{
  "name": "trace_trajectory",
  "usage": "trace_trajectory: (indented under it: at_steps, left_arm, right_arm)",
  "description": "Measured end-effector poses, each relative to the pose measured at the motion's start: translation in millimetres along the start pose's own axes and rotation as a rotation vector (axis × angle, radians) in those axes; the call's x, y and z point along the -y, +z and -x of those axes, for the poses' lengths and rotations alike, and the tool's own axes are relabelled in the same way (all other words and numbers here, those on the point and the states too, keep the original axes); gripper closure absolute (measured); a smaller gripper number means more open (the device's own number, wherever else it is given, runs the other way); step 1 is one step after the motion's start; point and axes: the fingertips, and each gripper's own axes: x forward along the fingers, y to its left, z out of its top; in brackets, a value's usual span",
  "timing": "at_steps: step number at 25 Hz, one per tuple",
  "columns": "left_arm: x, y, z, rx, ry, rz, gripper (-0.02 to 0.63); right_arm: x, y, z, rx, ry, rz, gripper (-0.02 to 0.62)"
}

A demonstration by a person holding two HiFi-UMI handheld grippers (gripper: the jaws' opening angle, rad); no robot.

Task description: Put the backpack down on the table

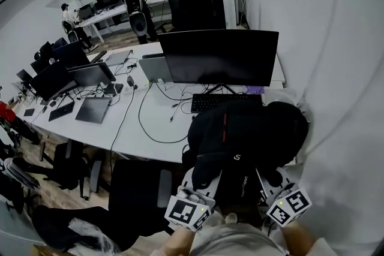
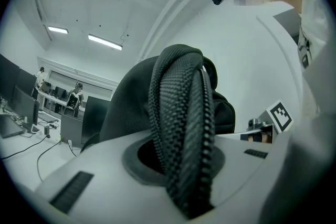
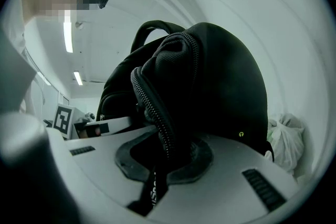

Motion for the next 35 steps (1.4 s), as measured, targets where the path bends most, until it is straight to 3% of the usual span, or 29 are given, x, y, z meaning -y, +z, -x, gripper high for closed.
trace_trajectory:
  at_steps: [11,28,35]
  left_arm:
    - [-63,-2,-34,0.008,-0.022,0.021,0.558]
    - [-166,-7,-114,0.025,-0.157,0.058,0.558]
    - [-191,-11,-140,0.041,-0.165,0.068,0.558]
  right_arm:
    - [17,3,-67,-0.003,-0.032,0.009,0.566]
    - [61,13,-177,0.011,-0.175,0.044,0.566]
    - [78,15,-205,0.01,-0.209,0.073,0.568]
